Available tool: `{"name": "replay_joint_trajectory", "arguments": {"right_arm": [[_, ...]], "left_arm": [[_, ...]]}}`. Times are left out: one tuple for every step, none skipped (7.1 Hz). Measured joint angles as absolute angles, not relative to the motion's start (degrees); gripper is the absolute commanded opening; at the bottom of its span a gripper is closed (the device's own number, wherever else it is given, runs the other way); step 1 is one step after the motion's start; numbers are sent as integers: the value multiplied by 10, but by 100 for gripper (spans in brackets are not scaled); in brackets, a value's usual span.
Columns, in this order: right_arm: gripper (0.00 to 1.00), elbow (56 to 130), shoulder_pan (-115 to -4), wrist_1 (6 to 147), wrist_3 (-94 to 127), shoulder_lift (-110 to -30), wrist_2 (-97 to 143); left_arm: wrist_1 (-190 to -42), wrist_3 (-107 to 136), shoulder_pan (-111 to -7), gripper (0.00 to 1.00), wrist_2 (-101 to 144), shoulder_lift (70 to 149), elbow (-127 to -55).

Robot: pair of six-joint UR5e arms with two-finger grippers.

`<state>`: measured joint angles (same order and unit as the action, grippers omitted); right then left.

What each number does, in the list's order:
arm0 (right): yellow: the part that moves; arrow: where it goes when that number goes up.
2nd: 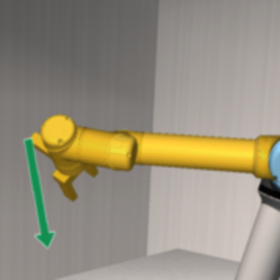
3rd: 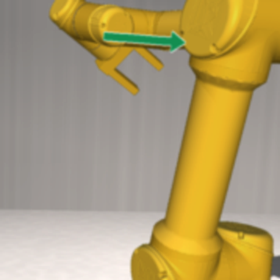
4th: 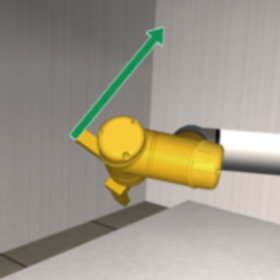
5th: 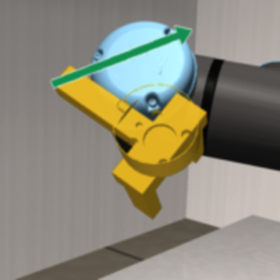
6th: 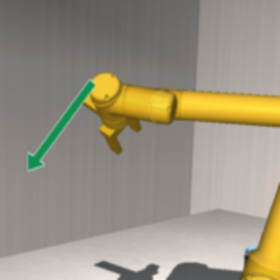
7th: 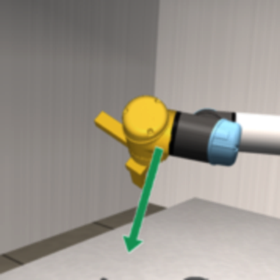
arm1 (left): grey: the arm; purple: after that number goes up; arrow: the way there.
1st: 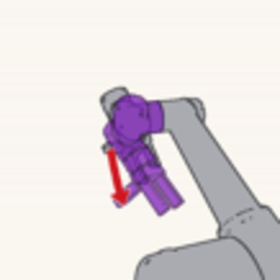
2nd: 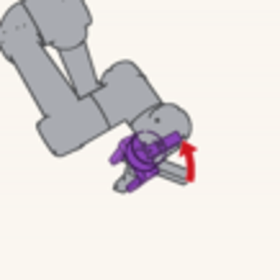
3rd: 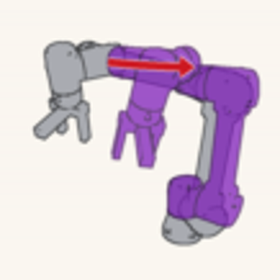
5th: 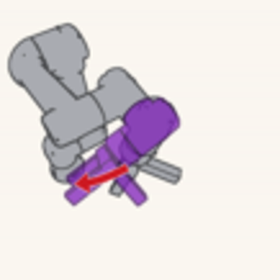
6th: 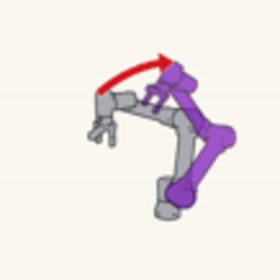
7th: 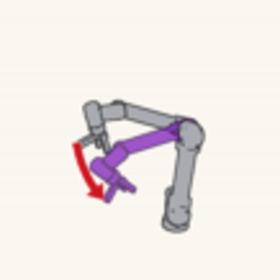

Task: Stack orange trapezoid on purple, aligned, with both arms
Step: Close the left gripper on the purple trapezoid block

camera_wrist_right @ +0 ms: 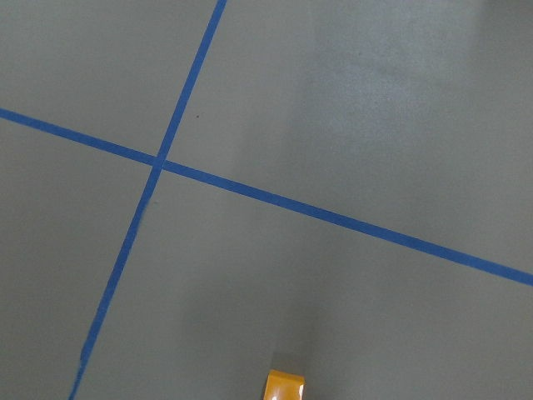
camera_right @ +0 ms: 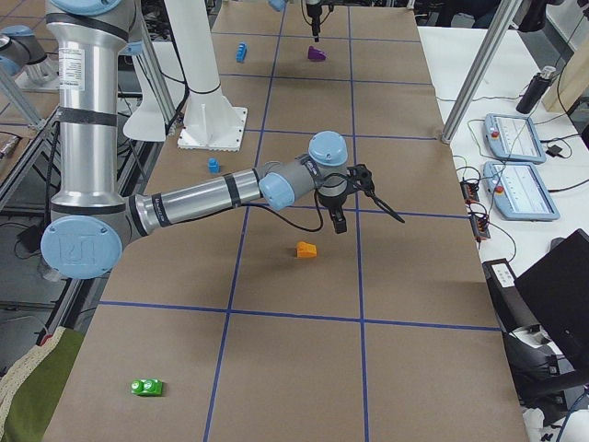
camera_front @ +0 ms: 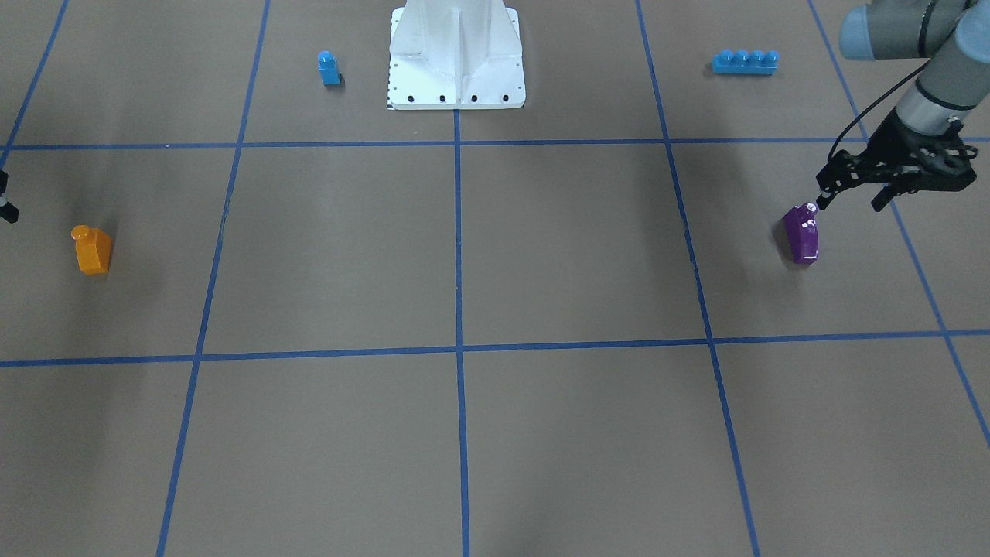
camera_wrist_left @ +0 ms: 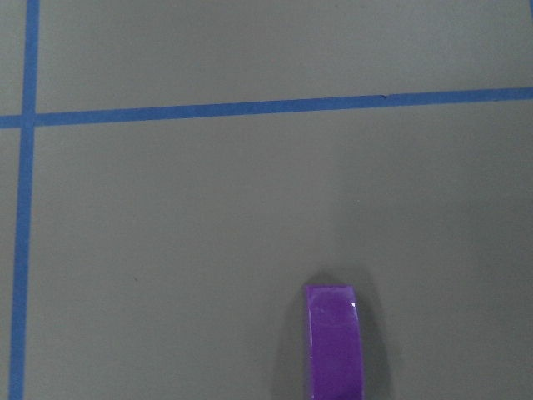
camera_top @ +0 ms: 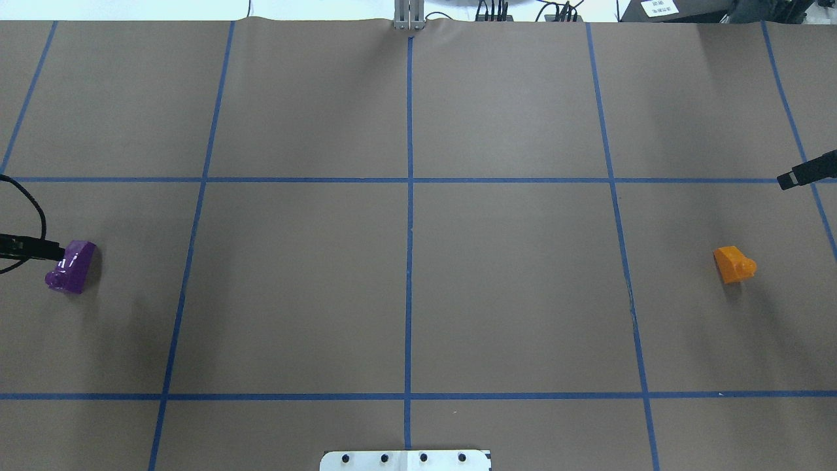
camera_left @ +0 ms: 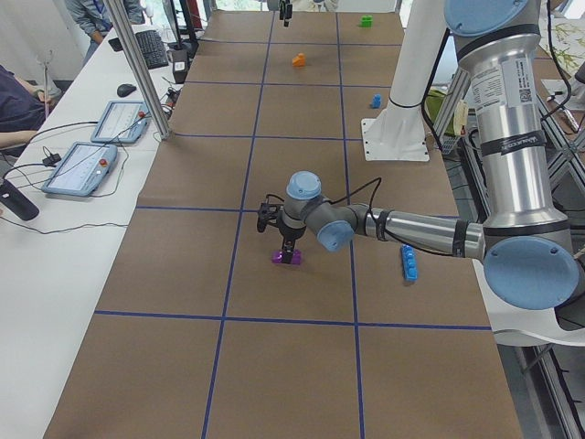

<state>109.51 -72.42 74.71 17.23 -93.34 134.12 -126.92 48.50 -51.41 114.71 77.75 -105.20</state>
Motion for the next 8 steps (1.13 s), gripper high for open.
{"name": "replay_joint_trajectory", "arguments": {"right_arm": [[100, 1095, -724, 747, 172, -933, 1341], [100, 1095, -724, 747, 172, -933, 1341], [100, 1095, -724, 747, 172, -933, 1341], [100, 1095, -724, 747, 172, -933, 1341], [100, 1095, -724, 747, 172, -933, 1341], [100, 1096, -724, 747, 172, -932, 1341], [100, 1096, -724, 747, 172, -932, 1341], [100, 1096, -724, 747, 172, -931, 1341]], "left_arm": [[-1270, 493, -492, 78, 1129, 786, -1043], [-1271, 493, -480, 75, 1123, 793, -1032], [-1271, 491, -474, 75, 1121, 799, -1023], [-1271, 481, -471, 74, 1121, 802, -1016], [-1271, 463, -471, 71, 1121, 803, -1009], [-1270, 439, -470, 67, 1122, 803, -1003], [-1270, 419, -470, 45, 1125, 804, -1001], [-1271, 409, -470, 12, 1127, 804, -1001]]}}
